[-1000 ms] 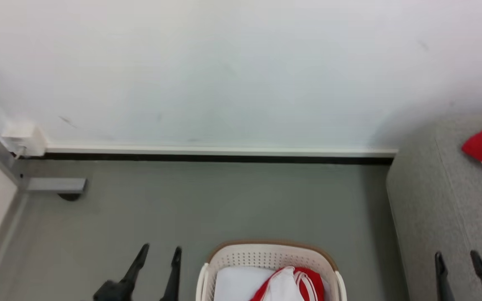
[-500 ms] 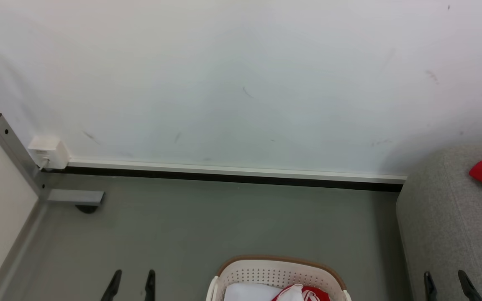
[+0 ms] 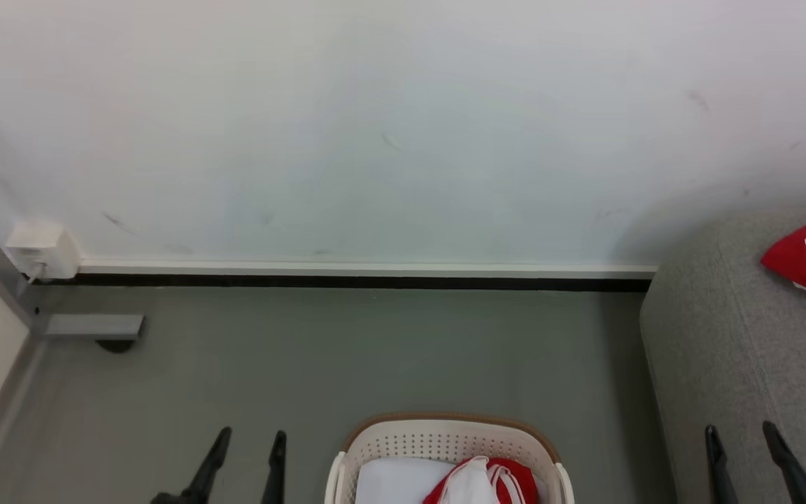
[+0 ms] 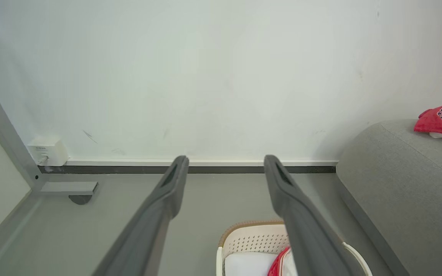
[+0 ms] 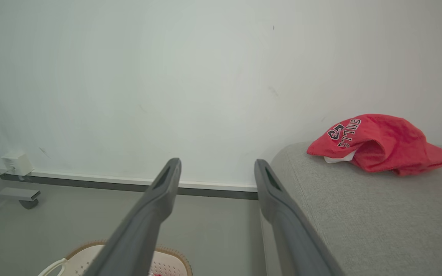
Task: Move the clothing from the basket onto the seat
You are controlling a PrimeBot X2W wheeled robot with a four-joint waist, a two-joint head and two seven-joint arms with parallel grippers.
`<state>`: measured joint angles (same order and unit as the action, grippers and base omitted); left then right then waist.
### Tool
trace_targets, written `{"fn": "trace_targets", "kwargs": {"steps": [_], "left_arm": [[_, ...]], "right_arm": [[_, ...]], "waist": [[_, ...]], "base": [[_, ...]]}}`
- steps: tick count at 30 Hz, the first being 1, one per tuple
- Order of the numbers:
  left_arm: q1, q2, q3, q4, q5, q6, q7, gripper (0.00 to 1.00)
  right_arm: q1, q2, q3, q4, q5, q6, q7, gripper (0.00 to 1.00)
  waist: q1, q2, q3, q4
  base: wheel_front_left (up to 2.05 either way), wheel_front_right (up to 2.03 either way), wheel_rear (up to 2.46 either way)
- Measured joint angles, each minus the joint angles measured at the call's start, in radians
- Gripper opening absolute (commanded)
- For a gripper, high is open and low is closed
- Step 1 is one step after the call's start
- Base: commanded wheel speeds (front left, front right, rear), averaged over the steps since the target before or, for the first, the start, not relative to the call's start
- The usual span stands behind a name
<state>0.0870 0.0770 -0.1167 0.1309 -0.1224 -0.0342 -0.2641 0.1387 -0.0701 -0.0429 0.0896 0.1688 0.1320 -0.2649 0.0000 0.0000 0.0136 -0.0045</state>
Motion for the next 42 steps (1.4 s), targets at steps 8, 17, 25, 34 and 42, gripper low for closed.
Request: {"fn": "trace_targets", "kwargs": {"steps": [8,17,25,34,42], "left_arm": [[-0.186,-0.017,-0.103,0.148,0.048,-0.036,0.000,1.00],[-0.490,-0.029,-0.259,0.440,0.066,-0.058,0.067,1.00],[-0.716,-0.029,-0.350,0.673,0.024,-0.026,0.184,1.00],[-0.875,-0.030,-0.456,0.813,-0.104,0.033,0.272,1.00],[-0.968,-0.030,-0.536,0.870,-0.231,0.096,0.302,1.00]], "right_arm": [[-0.114,-0.029,0.006,-0.030,0.003,0.000,0.000,1.00],[-0.253,-0.024,0.007,-0.074,0.019,0.000,0.000,1.00],[-0.365,-0.003,0.034,-0.118,0.042,0.000,0.000,1.00],[-0.441,0.012,0.040,-0.157,0.061,0.000,0.000,1.00],[-0.469,0.017,0.062,-0.169,0.070,0.000,0.000,1.00]], "waist": [[0.0001,0.0000,0.108,-0.070],[0.0003,0.0000,0.298,-0.146],[0.0004,0.0000,0.475,-0.213],[0.0004,0.0000,0.648,-0.279],[0.0003,0.0000,0.748,-0.309]], "base": [[0.00,0.00,0.00],[0.00,0.00,0.00],[0.00,0.00,0.00],[0.00,0.00,0.00],[0.00,0.00,0.00]]}}
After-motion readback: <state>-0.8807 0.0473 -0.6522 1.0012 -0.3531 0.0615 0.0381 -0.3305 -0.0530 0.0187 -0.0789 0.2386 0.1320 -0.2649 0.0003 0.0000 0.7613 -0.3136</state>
